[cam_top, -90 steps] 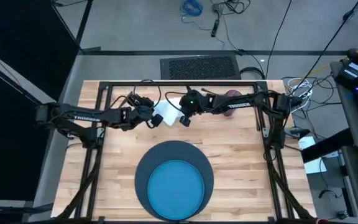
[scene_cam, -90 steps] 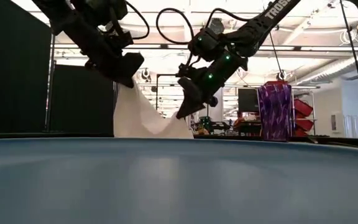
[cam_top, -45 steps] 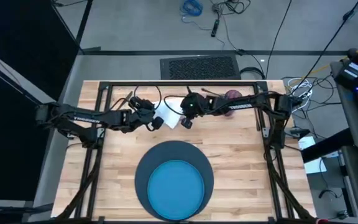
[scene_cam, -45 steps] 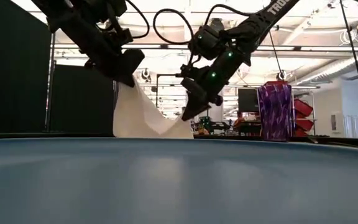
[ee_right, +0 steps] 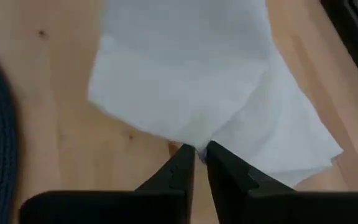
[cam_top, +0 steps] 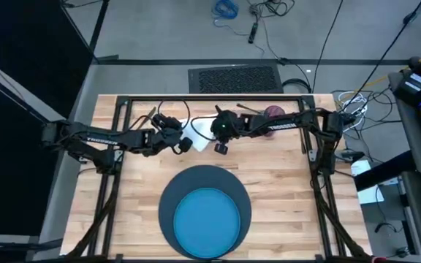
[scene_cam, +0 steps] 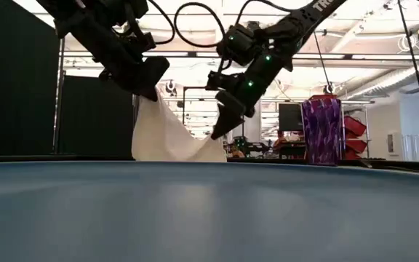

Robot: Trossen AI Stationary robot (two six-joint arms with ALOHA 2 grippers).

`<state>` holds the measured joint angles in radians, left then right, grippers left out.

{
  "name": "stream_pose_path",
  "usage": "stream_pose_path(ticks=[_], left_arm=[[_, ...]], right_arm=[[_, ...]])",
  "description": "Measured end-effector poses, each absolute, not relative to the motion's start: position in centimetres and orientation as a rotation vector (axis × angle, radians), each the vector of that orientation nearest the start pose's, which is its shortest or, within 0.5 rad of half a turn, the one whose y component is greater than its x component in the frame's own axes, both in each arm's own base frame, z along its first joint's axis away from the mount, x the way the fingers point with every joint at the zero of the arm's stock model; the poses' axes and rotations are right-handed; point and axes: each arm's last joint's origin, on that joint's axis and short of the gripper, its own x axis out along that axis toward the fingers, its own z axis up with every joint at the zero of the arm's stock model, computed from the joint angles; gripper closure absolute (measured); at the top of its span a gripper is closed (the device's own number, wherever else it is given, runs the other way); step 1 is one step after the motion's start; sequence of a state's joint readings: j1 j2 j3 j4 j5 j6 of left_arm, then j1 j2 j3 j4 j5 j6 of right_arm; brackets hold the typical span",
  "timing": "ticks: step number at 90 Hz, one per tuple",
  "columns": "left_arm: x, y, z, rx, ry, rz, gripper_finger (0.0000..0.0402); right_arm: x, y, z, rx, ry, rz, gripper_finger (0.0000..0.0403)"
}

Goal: Set table place
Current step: Fold the white napkin

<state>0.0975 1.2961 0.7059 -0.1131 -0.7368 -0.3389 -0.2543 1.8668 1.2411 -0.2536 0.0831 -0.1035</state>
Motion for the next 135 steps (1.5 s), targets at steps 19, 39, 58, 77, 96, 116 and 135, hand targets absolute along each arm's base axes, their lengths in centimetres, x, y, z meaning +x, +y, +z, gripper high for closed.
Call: stream_pose_path(ticks=[19,39,58,77,96,116,135], left_arm=[[25.0,4.4,21.4,-0.08,0.54,0.901,0.0402],[25.0,4.4,21.3,-0.071,0.546,0.899,0.0402],[24.9,4.8,21.3,-0.064,0.552,0.919,0.0402],[24.8,5.5,21.4,-0.029,0.558,0.961,0.0402],[24.8,5.5,21.4,-0.025,0.559,0.96,0.0402],[24.8,5.5,21.4,-0.026,0.557,0.959,0.0402],[24.8,5.4,21.4,-0.032,0.552,0.951,0.0402]], right_arm=[[38.6,-10.1,20.4,-0.051,0.897,-0.28,0.0298],[38.9,-9.0,18.8,-0.024,0.968,-0.267,0.0278],[41.1,-5.7,17.9,-0.108,0.857,-0.172,0.0277],[42.8,-4.0,15.8,-0.121,0.789,-0.144,0.0277],[43.8,-3.8,13.9,-0.147,0.753,-0.178,0.0277],[44.1,-4.8,12.2,-0.16,0.751,-0.193,0.0277],[44.2,-6.7,12.4,-0.145,0.712,-0.235,0.0277]])
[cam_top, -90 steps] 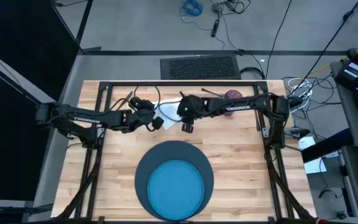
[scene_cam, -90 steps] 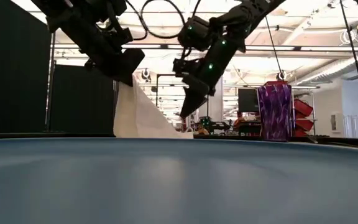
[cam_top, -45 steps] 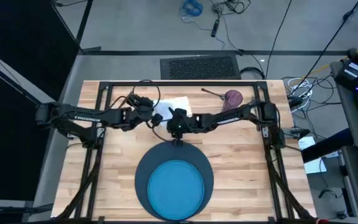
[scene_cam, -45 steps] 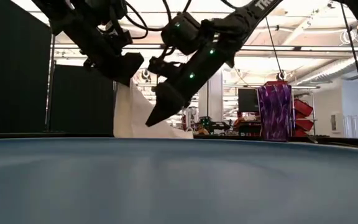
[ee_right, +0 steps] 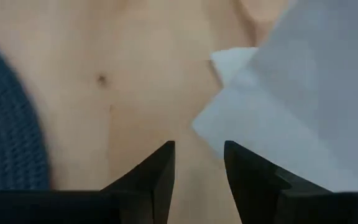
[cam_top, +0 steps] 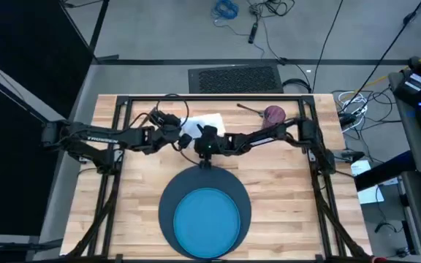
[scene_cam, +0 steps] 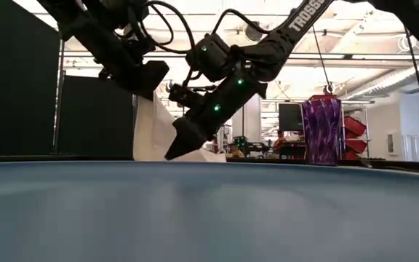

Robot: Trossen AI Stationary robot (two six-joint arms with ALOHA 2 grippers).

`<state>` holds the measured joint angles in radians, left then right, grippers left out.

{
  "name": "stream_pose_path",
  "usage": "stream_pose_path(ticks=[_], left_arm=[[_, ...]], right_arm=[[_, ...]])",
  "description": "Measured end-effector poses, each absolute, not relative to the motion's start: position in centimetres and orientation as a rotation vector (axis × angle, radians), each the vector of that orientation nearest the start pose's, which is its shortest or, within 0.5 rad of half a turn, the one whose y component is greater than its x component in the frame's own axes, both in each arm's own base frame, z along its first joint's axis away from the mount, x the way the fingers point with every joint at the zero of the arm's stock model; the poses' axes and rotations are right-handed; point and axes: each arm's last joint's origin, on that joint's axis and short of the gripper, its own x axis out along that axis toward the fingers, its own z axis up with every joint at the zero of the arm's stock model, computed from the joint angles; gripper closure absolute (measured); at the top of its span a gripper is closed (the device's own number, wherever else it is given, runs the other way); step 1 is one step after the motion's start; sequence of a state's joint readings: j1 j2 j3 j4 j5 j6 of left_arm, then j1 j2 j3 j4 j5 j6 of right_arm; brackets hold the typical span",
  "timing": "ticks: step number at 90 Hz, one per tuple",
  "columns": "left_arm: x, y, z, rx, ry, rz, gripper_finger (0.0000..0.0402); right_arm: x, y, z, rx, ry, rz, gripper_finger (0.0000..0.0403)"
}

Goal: Set table place
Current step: Fold the white napkin

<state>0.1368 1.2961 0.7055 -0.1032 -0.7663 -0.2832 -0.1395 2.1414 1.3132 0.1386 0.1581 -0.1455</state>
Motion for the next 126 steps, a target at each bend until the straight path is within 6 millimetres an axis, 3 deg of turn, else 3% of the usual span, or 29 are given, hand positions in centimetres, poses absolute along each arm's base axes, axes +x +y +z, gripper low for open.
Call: stream_pose_path(ticks=[17,35,50,73,83,103,126], left_arm=[[24.8,5.5,21.4,-0.032,0.552,0.951,0.0402],[24.8,5.4,21.4,-0.033,0.553,0.948,0.0402],[24.9,5.4,21.4,-0.033,0.552,0.946,0.0402],[24.9,5.2,21.5,-0.035,0.545,0.933,0.0402],[24.9,5.2,21.5,-0.035,0.547,0.933,0.0402],[24.9,5.2,21.5,-0.035,0.547,0.932,0.0402],[24.9,5.2,21.5,-0.034,0.548,0.932,0.0402]], right_arm=[[44.0,-8.0,12.3,-0.13,0.712,-0.26,0.0277],[44.0,-8.2,12.3,-0.08,0.7,-0.225,0.0277],[44.2,-8.3,10.4,-0.06,0.715,-0.232,0.0277],[44.4,-8.5,10.2,-0.059,0.69,-0.243,0.028],[44.4,-8.7,10.2,-0.055,0.693,-0.243,0.0304],[44.3,-8.7,10.1,-0.055,0.7,-0.243,0.0393],[44.3,-8.7,10.2,-0.056,0.7,-0.246,0.0402]])
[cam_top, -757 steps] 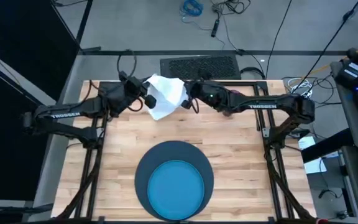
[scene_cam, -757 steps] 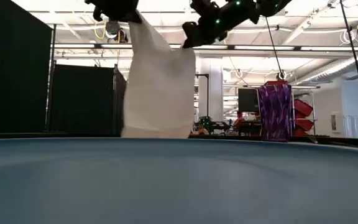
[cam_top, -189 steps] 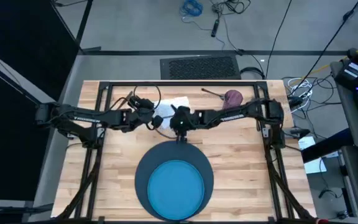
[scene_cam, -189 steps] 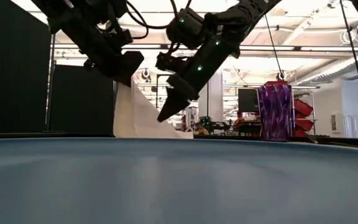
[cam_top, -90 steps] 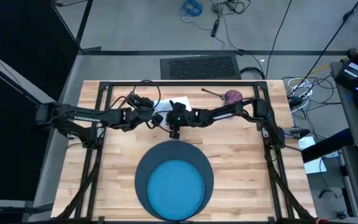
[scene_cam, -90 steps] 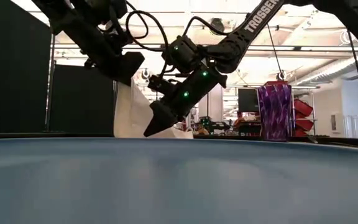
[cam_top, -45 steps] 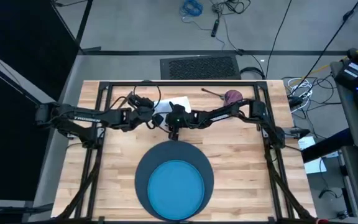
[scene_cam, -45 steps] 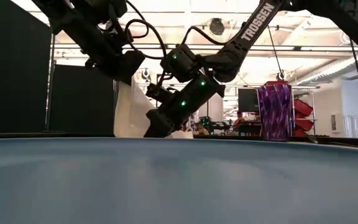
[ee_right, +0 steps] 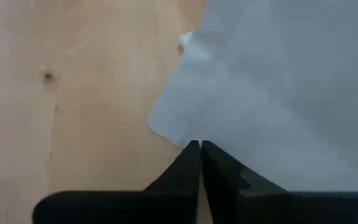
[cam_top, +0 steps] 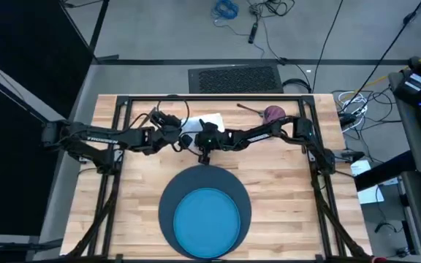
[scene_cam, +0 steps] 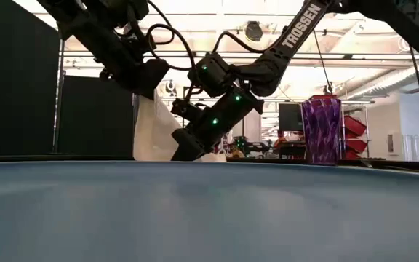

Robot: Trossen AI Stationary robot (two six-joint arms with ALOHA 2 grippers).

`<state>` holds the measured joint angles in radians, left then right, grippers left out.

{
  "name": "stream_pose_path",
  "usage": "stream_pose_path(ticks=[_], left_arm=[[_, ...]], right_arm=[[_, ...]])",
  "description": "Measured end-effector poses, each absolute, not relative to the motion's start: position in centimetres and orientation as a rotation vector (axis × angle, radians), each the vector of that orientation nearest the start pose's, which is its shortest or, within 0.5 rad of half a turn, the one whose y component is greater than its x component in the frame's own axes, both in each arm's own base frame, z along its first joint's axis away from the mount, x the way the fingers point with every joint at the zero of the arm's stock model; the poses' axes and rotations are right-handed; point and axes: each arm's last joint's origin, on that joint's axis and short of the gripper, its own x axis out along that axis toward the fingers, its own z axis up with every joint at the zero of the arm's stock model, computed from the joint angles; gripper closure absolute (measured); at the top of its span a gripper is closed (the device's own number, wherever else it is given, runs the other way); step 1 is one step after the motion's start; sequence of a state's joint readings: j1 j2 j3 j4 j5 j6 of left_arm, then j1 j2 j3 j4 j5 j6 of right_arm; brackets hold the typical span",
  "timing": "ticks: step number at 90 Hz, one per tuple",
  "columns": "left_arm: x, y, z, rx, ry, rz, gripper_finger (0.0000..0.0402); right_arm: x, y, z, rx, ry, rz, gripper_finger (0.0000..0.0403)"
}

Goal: Set table place
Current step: Fold the white napkin

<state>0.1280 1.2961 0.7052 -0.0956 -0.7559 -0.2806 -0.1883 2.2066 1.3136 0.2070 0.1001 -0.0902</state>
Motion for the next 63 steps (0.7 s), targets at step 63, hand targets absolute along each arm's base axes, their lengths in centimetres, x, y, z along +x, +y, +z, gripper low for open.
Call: stream_pose_path(ticks=[63], left_arm=[[24.6,5.1,21.0,-0.015,0.61,0.923,0.0402]], right_arm=[[41.6,-8.4,13.6,-0.116,0.926,-0.367,0.0403]])
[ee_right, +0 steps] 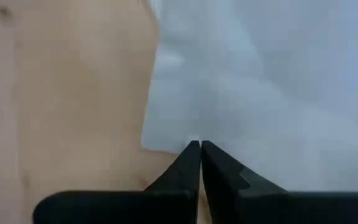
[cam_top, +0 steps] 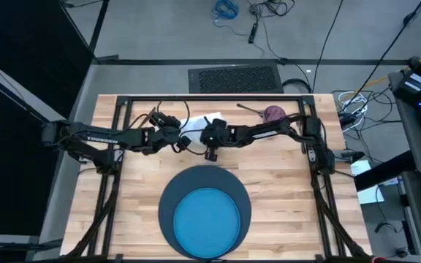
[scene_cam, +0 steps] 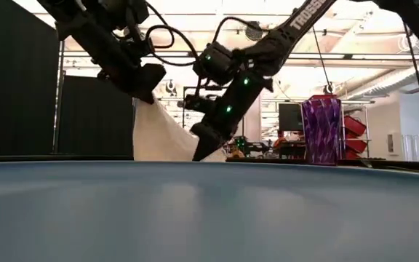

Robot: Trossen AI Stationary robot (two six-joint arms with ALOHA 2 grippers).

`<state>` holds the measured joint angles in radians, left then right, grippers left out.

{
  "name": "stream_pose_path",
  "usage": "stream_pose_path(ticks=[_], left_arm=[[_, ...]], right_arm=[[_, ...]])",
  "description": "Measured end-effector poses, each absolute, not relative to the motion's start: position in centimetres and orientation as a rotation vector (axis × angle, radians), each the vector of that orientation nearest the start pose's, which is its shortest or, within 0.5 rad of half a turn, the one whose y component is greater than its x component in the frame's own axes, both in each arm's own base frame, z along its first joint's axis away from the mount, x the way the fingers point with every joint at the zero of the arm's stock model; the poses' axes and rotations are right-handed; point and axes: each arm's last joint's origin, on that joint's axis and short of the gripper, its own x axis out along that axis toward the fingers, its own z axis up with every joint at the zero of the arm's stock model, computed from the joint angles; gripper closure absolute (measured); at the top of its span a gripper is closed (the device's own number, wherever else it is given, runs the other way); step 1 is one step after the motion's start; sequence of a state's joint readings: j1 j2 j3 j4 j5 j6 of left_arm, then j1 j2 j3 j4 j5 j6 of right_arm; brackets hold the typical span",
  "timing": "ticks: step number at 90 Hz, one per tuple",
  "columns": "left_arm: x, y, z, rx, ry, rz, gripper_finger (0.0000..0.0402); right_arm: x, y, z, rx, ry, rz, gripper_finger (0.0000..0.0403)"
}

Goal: Set table place
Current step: Fold the white napkin

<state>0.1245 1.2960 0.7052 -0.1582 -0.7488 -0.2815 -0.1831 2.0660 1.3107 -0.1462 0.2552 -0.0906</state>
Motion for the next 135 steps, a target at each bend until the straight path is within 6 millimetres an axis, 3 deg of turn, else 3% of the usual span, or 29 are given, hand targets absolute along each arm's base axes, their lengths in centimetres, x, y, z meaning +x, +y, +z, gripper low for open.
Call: stream_pose_path(ticks=[21,45,60,80,96,135], left_arm=[[25.0,4.7,20.5,-0.035,0.627,0.872,0.0402],[26.4,3.8,17.6,-0.029,0.739,0.795,0.0402],[26.9,3.1,16.7,-0.032,0.747,0.778,0.0402],[27.4,2.4,17.0,-0.016,0.702,0.739,0.0402],[27.4,2.3,17.0,-0.01,0.7,0.739,0.0402],[27.4,2.7,17.1,0.029,0.69,0.783,0.0402]], right_arm=[[40.9,-8.4,13.9,-0.137,0.996,-0.387,0.0403],[39.5,-8.3,13.6,-0.186,1.144,-0.442,0.0403],[39.0,-8.1,15.6,-0.228,1.128,-0.506,0.0403],[38.2,-7.1,20.0,-0.242,1.016,-0.536,0.0403],[37.4,-6.4,22.2,-0.265,0.965,-0.598,0.0403],[37.0,-6.7,22.4,-0.22,0.973,-0.635,0.0403]])
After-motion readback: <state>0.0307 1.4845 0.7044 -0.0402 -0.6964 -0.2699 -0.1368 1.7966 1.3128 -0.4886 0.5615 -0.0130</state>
